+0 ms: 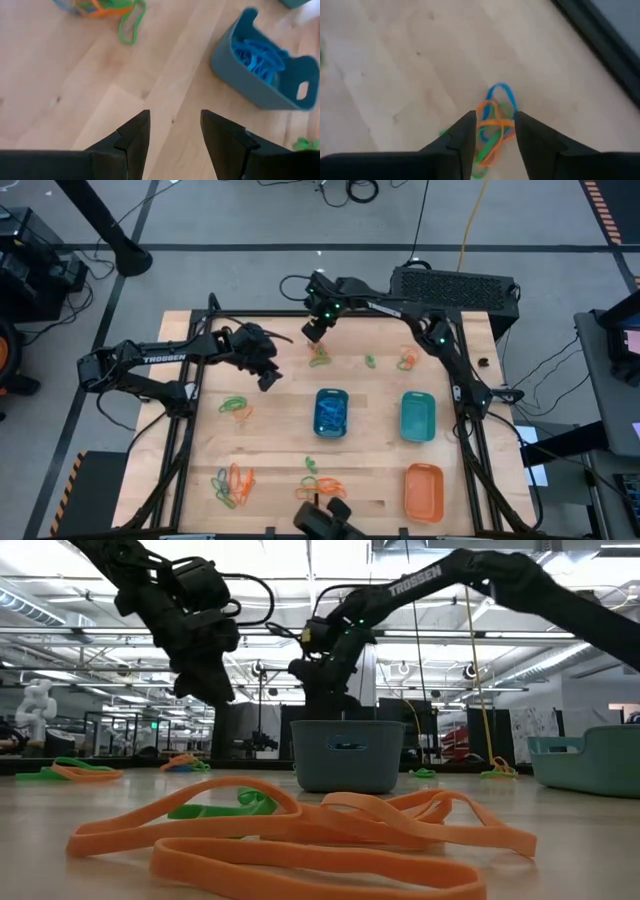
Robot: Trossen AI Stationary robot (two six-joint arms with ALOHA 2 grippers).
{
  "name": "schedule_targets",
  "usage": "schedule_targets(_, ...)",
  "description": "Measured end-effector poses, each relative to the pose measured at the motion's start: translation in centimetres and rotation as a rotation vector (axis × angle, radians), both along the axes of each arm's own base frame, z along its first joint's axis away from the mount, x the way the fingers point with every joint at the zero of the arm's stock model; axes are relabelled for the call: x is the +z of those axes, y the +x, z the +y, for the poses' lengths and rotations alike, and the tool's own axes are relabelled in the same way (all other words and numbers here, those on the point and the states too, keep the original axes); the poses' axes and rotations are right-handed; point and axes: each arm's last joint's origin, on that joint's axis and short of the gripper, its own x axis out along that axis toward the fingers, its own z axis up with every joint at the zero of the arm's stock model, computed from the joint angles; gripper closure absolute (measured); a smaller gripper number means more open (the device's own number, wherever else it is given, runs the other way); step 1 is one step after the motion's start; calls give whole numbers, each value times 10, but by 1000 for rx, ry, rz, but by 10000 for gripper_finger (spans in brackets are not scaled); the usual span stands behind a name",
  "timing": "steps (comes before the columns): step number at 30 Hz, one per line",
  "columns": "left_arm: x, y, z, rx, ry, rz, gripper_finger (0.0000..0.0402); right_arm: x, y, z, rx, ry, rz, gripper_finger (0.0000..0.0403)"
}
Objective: Sort rubber bands into baskets
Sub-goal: Put the blue rubberband into the blue bin
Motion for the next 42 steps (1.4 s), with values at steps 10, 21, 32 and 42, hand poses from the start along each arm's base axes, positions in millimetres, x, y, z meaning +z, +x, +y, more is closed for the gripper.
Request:
schedule_targets(10, -4, -15, 0, 65, -16, 143, 220, -31, 9, -9, -13, 13, 70, 243)
schedule_targets(21, 0, -13, 3, 97, 18, 93, 220, -61, 24, 0, -39, -69, 140, 243)
schedule_targets(32, 0, -13, 4, 58, 66, 100, 220, -66, 32, 6, -5, -176, 157, 258)
schedule_targets(42, 0, -14, 7, 32, 98, 106, 220, -66, 35, 11, 161, -224, 161, 283)
